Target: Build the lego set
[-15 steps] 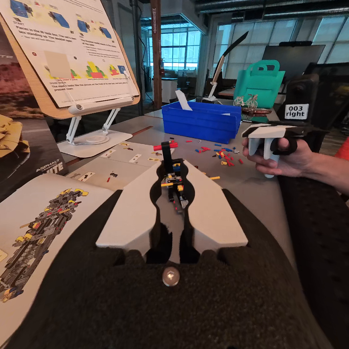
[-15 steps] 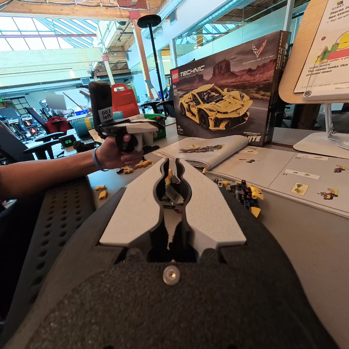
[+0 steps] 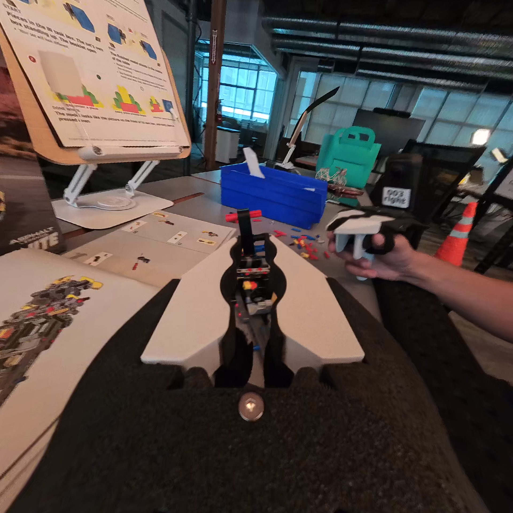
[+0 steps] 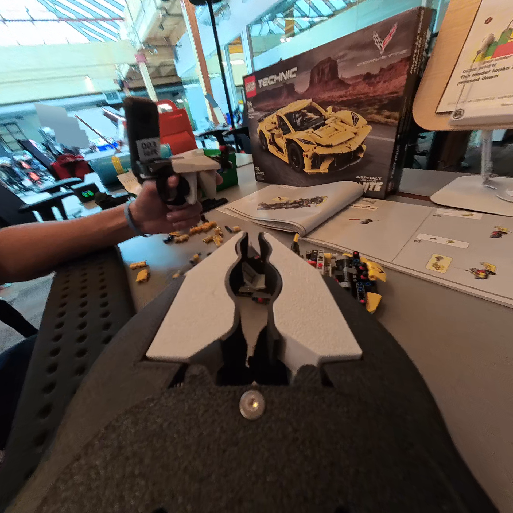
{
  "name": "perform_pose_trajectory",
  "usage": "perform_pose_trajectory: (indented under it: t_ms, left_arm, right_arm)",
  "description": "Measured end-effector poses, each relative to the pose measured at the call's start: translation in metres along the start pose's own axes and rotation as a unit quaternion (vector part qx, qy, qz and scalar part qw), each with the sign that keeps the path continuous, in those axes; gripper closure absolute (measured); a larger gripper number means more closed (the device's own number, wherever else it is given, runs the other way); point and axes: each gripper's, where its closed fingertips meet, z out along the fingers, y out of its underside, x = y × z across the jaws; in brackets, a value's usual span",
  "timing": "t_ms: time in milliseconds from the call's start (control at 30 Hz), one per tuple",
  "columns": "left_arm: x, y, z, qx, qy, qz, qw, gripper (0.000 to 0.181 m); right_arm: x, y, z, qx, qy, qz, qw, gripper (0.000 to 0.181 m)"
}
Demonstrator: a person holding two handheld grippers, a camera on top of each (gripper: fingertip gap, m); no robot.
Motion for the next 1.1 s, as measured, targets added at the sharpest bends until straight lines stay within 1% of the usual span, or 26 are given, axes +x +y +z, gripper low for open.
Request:
perform_pose_trajectory:
  t_ms: [133, 233, 300, 400, 567, 700, 867, 1000, 1100]
  left_arm:
    - [0.013, -0.009, -0.002, 0.027, 0.060, -0.077, 0.995, 0.164]
    - [0.028, -0.015, -0.004, 0.041, 0.119, -0.139, 0.982, 0.164]
    - [0.032, -0.017, -0.005, 0.049, 0.136, -0.162, 0.976, 0.164]
    - [0.032, -0.016, -0.005, 0.053, 0.142, -0.190, 0.970, 0.165]
    - [0.024, -0.018, -0.008, 0.065, 0.140, -0.220, 0.963, 0.165]
    - [0.023, -0.015, -0.007, 0.059, 0.132, -0.210, 0.967, 0.164]
    - [0.025, -0.015, -0.008, 0.061, 0.137, -0.215, 0.965, 0.164]
    - [0.032, -0.017, -0.008, 0.064, 0.167, -0.242, 0.954, 0.164]
    - [0.037, -0.012, -0.006, 0.052, 0.172, -0.237, 0.955, 0.164]
  right_arm:
    - [0.001, 0.012, 0.006, -0.038, 0.021, -0.016, 0.999, 0.174]
    - [-0.006, 0.027, 0.007, -0.073, 0.011, -0.015, 0.997, 0.173]
    - [-0.013, 0.024, 0.004, -0.064, 0.006, -0.023, 0.998, 0.174]
    - [-0.020, 0.019, 0.000, -0.045, -0.003, -0.020, 0.999, 0.174]
    - [-0.018, 0.012, -0.005, -0.017, -0.011, 0.014, 1.000, 0.173]
    - [-0.019, 0.016, -0.002, -0.027, -0.024, 0.033, 0.999, 0.172]
    - [-0.013, 0.016, -0.003, -0.024, -0.003, 0.027, 0.999, 0.172]
    - [-0.009, 0.014, -0.004, -0.018, 0.005, 0.037, 0.999, 0.172]
    - [-0.011, 0.014, -0.005, -0.014, -0.003, 0.042, 0.999, 0.172]
